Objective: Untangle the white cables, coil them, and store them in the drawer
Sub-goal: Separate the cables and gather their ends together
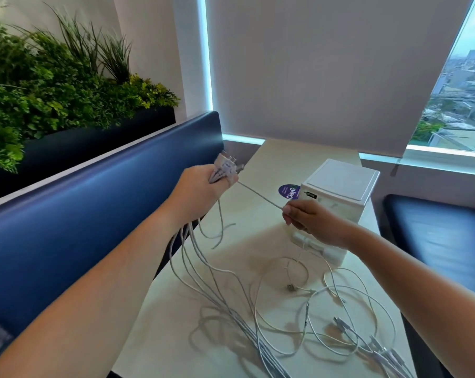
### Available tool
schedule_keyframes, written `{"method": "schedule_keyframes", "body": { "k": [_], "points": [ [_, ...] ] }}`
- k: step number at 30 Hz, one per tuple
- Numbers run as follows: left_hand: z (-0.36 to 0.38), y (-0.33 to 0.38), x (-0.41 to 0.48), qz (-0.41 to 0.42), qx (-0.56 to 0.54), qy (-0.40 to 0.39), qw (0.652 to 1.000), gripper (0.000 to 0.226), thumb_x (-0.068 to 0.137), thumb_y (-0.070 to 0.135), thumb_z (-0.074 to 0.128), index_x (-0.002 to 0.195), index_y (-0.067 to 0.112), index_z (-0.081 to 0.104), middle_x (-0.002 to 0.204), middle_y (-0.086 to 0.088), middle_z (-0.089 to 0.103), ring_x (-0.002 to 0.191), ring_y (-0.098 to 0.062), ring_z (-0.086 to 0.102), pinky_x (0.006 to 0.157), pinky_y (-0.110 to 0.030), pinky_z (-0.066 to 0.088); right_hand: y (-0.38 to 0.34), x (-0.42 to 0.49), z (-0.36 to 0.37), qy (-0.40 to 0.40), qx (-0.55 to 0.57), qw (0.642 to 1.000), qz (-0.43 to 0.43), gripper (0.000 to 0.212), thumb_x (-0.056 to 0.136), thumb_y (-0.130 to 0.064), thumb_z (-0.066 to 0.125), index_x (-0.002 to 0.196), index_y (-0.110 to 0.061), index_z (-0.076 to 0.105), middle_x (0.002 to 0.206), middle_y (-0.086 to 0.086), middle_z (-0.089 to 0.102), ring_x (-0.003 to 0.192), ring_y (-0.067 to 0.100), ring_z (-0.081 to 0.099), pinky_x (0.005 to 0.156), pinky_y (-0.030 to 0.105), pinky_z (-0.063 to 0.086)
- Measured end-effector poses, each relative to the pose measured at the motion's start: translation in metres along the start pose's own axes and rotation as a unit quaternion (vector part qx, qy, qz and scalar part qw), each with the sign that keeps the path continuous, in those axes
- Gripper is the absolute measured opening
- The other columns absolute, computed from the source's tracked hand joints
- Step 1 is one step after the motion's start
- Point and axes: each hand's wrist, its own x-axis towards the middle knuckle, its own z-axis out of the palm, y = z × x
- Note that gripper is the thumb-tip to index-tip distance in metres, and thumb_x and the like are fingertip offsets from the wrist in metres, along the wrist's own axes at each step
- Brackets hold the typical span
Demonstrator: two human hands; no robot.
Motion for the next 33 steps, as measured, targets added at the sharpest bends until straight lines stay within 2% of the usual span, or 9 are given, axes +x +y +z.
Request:
{"method": "schedule_keyframes", "body": {
  "k": [4, 8, 12, 19, 23, 26, 28, 31, 33],
  "points": [
    [-0.015, -0.006, 0.004, 0.002, 0.021, 0.043, 0.999, 0.051, 0.096, 0.031, 0.059, 0.053, 0.021, 0.036, 0.038, 0.015, 0.04, 0.041, -0.004, 0.036, 0.047, -0.015, 0.03, 0.021, -0.012, -0.001, 0.015, -0.02, 0.999, 0.045, 0.036, 0.101, -0.026, 0.04, 0.069, -0.016, 0.054, 0.058, -0.001, 0.037, 0.055, 0.012, 0.031, 0.052, 0.022, 0.027],
    [-0.028, -0.009, 0.008, -0.006, 0.013, 0.088, 0.996, 0.05, 0.096, 0.032, 0.06, 0.054, 0.02, 0.034, 0.037, 0.015, 0.038, 0.04, -0.005, 0.036, 0.046, -0.018, 0.028, 0.037, -0.022, -0.001, 0.041, -0.011, 0.996, 0.08, 0.036, 0.102, -0.017, 0.04, 0.068, -0.011, 0.051, 0.055, -0.002, 0.034, 0.047, 0.004, 0.03, 0.047, 0.014, 0.026],
    [-0.04, -0.02, 0.013, -0.029, -0.019, 0.145, 0.989, 0.05, 0.094, 0.036, 0.06, 0.056, 0.018, 0.035, 0.044, 0.009, 0.033, 0.041, -0.009, 0.03, 0.05, -0.03, 0.025, 0.06, -0.028, -0.01, 0.063, -0.039, 0.992, 0.106, 0.035, 0.101, -0.018, 0.04, 0.068, -0.013, 0.049, 0.061, 0.003, 0.034, 0.058, 0.014, 0.031, 0.054, 0.024, 0.026],
    [-0.042, -0.025, 0.012, -0.04, -0.045, 0.212, 0.975, 0.044, 0.095, 0.033, 0.061, 0.058, 0.019, 0.041, 0.052, 0.006, 0.035, 0.045, -0.006, 0.033, 0.05, -0.023, 0.027, 0.076, -0.034, -0.019, 0.098, -0.116, 0.982, 0.111, 0.034, 0.101, -0.02, 0.042, 0.068, -0.016, 0.05, 0.062, 0.002, 0.041, 0.061, 0.019, 0.037, 0.059, 0.031, 0.031],
    [-0.052, -0.031, 0.012, -0.068, -0.115, 0.243, 0.961, 0.045, 0.093, 0.037, 0.06, 0.049, 0.032, 0.049, 0.04, 0.014, 0.036, 0.048, -0.012, 0.027, 0.051, -0.03, 0.024, 0.083, -0.039, -0.028, 0.118, -0.156, 0.972, 0.128, 0.034, 0.1, -0.026, 0.041, 0.069, -0.017, 0.051, 0.062, 0.0, 0.044, 0.059, 0.017, 0.038, 0.06, 0.032, 0.032],
    [-0.056, -0.031, 0.008, -0.072, -0.124, 0.247, 0.958, 0.045, 0.093, 0.038, 0.059, 0.049, 0.035, 0.049, 0.04, 0.013, 0.034, 0.048, -0.014, 0.025, 0.049, -0.029, 0.023, 0.085, -0.042, -0.031, 0.123, -0.174, 0.968, 0.134, 0.034, 0.1, -0.024, 0.041, 0.069, -0.016, 0.051, 0.061, -0.003, 0.045, 0.06, 0.016, 0.039, 0.059, 0.03, 0.032],
    [-0.053, -0.03, 0.007, -0.059, -0.109, 0.233, 0.965, 0.037, 0.095, 0.038, 0.059, 0.058, 0.032, 0.053, 0.048, 0.011, 0.037, 0.05, -0.014, 0.029, 0.051, -0.03, 0.026, 0.083, -0.04, -0.029, 0.124, -0.186, 0.965, 0.137, 0.034, 0.1, -0.026, 0.041, 0.069, -0.017, 0.051, 0.062, -0.004, 0.046, 0.06, 0.016, 0.041, 0.059, 0.029, 0.033],
    [-0.05, -0.024, 0.004, -0.05, 0.012, 0.18, 0.982, 0.029, 0.097, 0.04, 0.056, 0.078, 0.018, 0.06, 0.064, 0.003, 0.049, 0.06, -0.015, 0.042, 0.057, -0.031, 0.034, 0.074, -0.035, -0.024, 0.128, -0.185, 0.967, 0.124, 0.034, 0.1, -0.026, 0.04, 0.068, -0.019, 0.051, 0.063, -0.002, 0.048, 0.062, 0.018, 0.043, 0.061, 0.031, 0.034],
    [-0.047, -0.02, 0.003, -0.05, 0.044, 0.164, 0.984, 0.027, 0.097, 0.041, 0.054, 0.083, 0.019, 0.058, 0.068, 0.004, 0.05, 0.064, -0.014, 0.044, 0.058, -0.029, 0.035, 0.06, -0.03, -0.022, 0.13, -0.178, 0.97, 0.104, 0.034, 0.1, -0.025, 0.041, 0.068, -0.02, 0.051, 0.064, -0.002, 0.049, 0.062, 0.018, 0.043, 0.062, 0.033, 0.035]
  ]
}}
